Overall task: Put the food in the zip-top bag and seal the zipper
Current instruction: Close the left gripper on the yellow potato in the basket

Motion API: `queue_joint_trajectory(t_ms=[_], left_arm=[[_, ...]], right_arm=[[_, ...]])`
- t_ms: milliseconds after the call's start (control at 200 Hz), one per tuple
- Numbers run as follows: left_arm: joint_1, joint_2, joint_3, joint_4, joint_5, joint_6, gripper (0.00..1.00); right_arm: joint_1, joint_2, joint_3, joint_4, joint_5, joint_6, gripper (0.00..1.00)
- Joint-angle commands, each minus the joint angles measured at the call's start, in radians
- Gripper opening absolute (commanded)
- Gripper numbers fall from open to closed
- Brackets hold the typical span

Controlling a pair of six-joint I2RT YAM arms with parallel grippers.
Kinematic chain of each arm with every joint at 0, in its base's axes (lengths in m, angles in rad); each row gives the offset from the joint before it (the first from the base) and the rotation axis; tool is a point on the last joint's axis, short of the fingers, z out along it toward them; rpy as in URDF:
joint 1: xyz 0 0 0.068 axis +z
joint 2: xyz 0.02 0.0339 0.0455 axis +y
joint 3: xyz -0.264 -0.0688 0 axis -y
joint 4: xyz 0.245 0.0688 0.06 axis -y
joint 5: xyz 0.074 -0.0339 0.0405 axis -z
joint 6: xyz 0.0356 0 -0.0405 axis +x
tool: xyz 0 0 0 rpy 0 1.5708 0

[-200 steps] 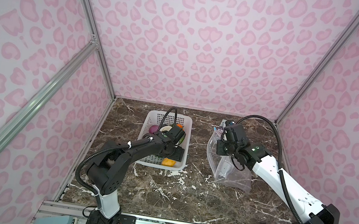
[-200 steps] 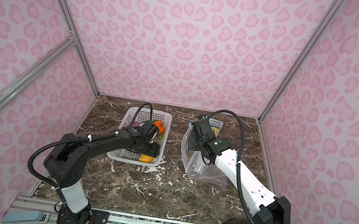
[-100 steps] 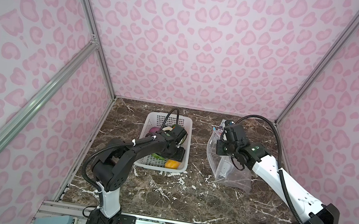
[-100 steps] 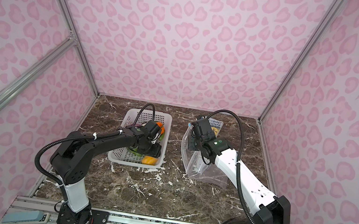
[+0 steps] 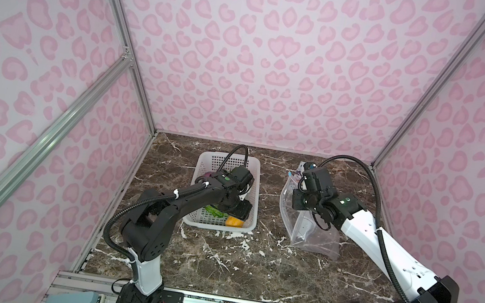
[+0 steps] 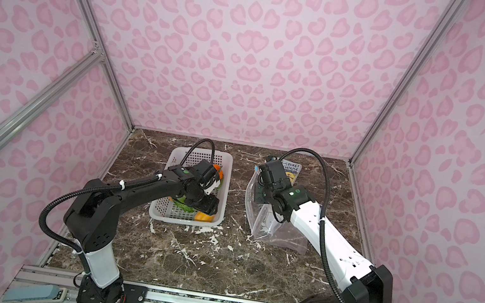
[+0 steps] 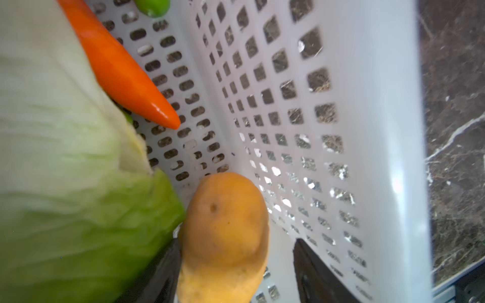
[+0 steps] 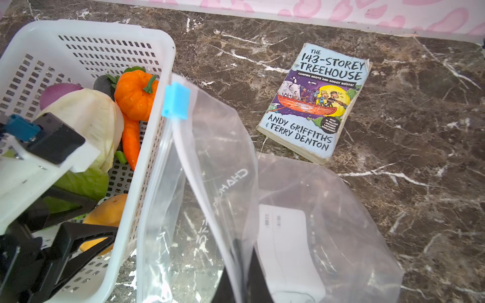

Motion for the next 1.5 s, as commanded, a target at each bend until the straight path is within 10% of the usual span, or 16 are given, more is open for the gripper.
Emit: queue_joint_trajectory(t_ms=[0,1100,1285,1495], left_arm=[[0.0,-0.012,-0.01,-0.037,-0.006,0.053,0.71],[-0.011,0.084,-0.019,0.021,0.021,0.062,0.65],[-0.011,0.054,-0.013,0.024,-0.002,0.056,0.42],[-0.001,-0.036,0.013,0.025,0.016,0.034,0.39]], right_arm=[[0.0,-0.007,-0.009,0.006,0.011,0.0,0.0],[-0.001,-0.036,-0.035,0.01,0.032,0.007,0.0],[-0.003,-0.041,-0.038,0.01,0.032,0.009,0.0],[-0.004,-0.033,-0.03,0.008,0.031,0.007,0.0]])
